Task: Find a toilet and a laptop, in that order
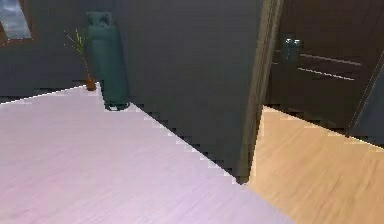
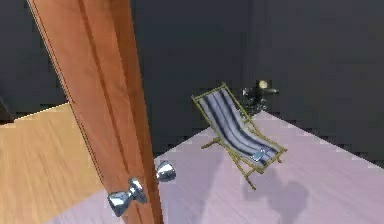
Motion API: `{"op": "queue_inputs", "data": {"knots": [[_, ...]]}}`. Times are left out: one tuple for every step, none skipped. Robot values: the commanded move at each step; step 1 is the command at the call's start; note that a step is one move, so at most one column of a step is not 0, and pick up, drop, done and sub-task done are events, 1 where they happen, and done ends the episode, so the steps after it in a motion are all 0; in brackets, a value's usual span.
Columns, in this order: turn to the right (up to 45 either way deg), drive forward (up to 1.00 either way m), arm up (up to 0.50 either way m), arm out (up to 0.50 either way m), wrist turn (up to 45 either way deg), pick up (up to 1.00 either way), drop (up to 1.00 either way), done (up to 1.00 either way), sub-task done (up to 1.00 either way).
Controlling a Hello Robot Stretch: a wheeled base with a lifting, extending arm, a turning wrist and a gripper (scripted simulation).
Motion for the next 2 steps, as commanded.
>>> {"op": "queue_inputs", "data": {"knots": [[-45.0,0.0,0.0,0.0,0.0,0.0,0.0,0.0,0.0],[0.0,0.3,0.0,0.0,0.0,0.0,0.0,0.0,0.0]]}}
